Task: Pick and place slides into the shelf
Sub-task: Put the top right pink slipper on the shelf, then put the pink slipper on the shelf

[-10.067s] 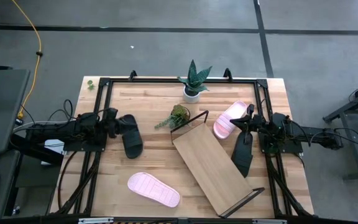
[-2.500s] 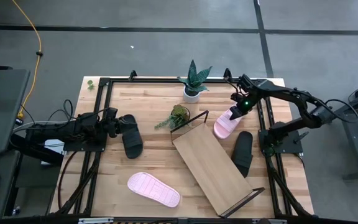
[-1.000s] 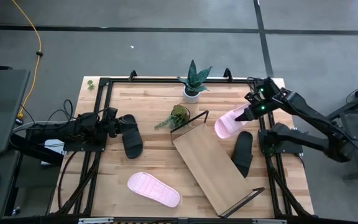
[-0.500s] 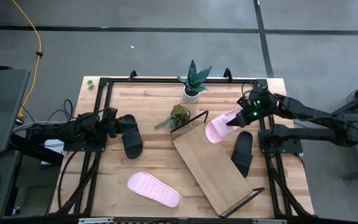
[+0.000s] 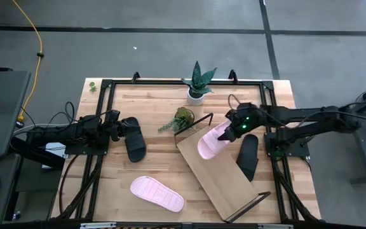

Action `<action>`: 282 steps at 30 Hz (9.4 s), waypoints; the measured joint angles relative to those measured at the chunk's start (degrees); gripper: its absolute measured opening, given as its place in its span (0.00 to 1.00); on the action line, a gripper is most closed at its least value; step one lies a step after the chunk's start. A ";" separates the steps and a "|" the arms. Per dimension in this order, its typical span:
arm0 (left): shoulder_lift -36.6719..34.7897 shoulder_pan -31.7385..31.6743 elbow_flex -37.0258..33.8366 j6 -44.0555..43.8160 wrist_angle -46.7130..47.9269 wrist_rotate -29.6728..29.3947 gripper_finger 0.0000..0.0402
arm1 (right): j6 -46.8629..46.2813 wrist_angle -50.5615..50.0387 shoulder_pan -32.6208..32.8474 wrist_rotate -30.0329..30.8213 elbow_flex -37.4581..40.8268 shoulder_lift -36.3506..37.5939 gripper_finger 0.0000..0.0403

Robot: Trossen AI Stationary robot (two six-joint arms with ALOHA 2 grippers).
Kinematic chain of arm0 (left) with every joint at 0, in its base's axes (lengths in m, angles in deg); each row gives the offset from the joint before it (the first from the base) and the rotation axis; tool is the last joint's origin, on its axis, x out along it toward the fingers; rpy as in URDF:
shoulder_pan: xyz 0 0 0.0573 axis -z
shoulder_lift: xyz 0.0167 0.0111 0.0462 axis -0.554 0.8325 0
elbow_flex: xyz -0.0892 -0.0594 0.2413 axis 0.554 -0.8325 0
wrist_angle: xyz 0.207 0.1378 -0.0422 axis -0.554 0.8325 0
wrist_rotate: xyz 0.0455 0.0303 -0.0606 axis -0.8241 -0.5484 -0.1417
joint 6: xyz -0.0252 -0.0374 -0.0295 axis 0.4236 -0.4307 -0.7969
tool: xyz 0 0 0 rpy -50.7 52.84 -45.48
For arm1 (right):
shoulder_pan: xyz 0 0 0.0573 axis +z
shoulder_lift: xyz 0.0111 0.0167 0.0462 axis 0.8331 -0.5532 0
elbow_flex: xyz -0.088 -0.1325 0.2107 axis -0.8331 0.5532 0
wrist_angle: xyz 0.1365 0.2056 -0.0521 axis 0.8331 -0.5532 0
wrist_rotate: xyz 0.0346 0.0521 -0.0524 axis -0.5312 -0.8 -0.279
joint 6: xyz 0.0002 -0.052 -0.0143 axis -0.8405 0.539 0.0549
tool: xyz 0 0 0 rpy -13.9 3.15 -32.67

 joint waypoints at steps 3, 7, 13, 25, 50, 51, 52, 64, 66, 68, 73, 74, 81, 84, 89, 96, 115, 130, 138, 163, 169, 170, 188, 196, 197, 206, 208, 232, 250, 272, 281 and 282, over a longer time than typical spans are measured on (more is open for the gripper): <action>0.00 -0.01 0.00 0.00 0.00 0.02 0.00 | -1.03 5.13 0.90 0.91 0.00 -3.73 0.00; -0.01 -0.02 0.00 0.00 0.00 0.24 0.00 | -2.21 10.14 1.58 3.04 0.00 -7.68 0.00; 0.00 -0.01 -0.01 0.00 0.09 1.58 0.00 | -3.85 16.60 1.90 4.11 0.00 -11.68 0.00; 0.00 0.00 0.00 0.00 0.18 1.75 0.00 | -5.34 24.67 2.47 4.53 0.00 -18.69 0.00; 0.00 -0.02 0.00 0.00 0.22 1.75 0.00 | -5.92 28.71 2.99 8.63 0.00 -22.49 0.01; 0.00 0.00 0.00 0.00 0.22 1.75 0.00 | -5.91 28.72 2.99 8.63 0.00 -22.49 0.01; 0.00 -0.02 0.00 0.00 0.22 1.75 0.00 | -5.92 28.71 2.99 8.63 0.00 -22.49 0.01; 0.00 0.00 0.00 1.15 0.22 1.75 0.00 | -5.57 28.71 2.99 9.68 0.00 -22.45 0.05; 0.00 -0.01 -0.01 1.17 0.22 1.75 0.00 | -5.75 28.38 2.97 9.78 0.00 -22.44 0.09; 0.00 0.00 -0.01 1.24 0.22 1.75 0.00 | -5.79 27.76 2.99 10.22 0.00 -22.44 0.13; 0.00 0.00 -0.01 1.31 0.22 1.75 0.00 | -5.84 27.42 2.99 11.21 0.00 -22.44 0.18; 0.00 -0.01 0.00 1.31 0.21 1.75 0.00 | -5.79 27.40 2.99 11.54 0.00 -22.44 0.19; 0.00 0.00 0.00 1.31 0.20 1.75 0.00 | -5.34 27.38 2.97 11.91 0.00 -22.44 0.19; -0.01 0.00 0.00 1.30 0.21 1.75 0.00 | -5.08 27.36 2.98 11.92 0.00 -22.44 0.19; 0.00 0.00 0.00 1.31 0.21 1.75 0.00 | -4.86 27.31 2.99 12.44 0.00 -22.44 0.22; 0.00 -0.01 0.00 1.29 0.22 1.75 0.00 | -5.31 27.11 2.99 13.09 -0.01 -22.44 0.29; 0.00 0.00 -0.01 1.08 0.20 1.75 0.00 | -5.39 19.68 2.97 17.39 -0.04 -18.37 0.29; 0.00 -0.02 0.00 0.87 -0.52 6.21 0.00 | -3.21 4.40 2.97 19.19 -0.04 -4.98 0.29; 0.16 0.02 0.00 -3.36 -2.47 17.75 0.00 | -0.83 3.64 2.97 15.00 -0.04 3.95 0.29; 30.63 12.01 15.29 -1.89 -2.32 13.70 0.00 | -0.28 -7.89 3.48 17.39 -0.04 11.48 0.29; 40.00 17.42 19.30 -6.66 -2.65 12.86 0.00 | -0.79 -8.91 8.71 17.22 -0.04 11.48 0.29; 41.18 18.23 19.89 -8.11 -2.64 12.85 0.00 | -0.79 -9.35 9.83 17.54 -0.04 11.46 0.29; 48.94 33.31 21.59 -37.47 -2.56 18.03 0.00 | -0.77 -13.82 24.13 21.96 -0.02 11.46 0.29; 48.94 38.34 21.59 -42.87 -2.29 10.19 0.00 | -0.96 -13.80 29.30 26.46 -0.02 11.46 0.29; 48.94 38.38 21.59 -42.83 -2.28 9.89 0.01 | -0.97 -13.81 29.82 26.94 -0.02 11.46 0.29; 50.16 39.12 21.59 -47.22 -2.68 10.33 0.30 | -2.02 -13.80 32.67 31.29 -0.02 11.46 0.29; 51.51 40.39 21.57 -47.41 -2.72 10.71 0.37 | -2.36 -13.80 33.38 32.54 -0.02 11.46 0.29; 61.24 43.15 21.57 -46.42 -2.40 12.61 0.84 | -3.83 -14.00 35.67 36.90 -0.02 11.46 0.29; 65.03 43.12 21.55 -47.07 3.35 10.37 0.91 | -3.84 -15.07 35.65 37.40 0.00 11.43 0.29; 65.02 43.10 21.55 -46.97 -0.30 1.65 0.91 | -3.39 -15.26 35.65 38.45 0.00 11.43 0.29; 65.51 43.12 21.55 -47.00 -1.05 1.66 0.85 | -3.37 -17.12 35.65 38.43 0.00 11.43 0.29; 65.81 43.12 21.53 -47.04 -0.90 1.66 0.83 | -3.37 -17.30 35.65 38.44 0.00 11.43 0.29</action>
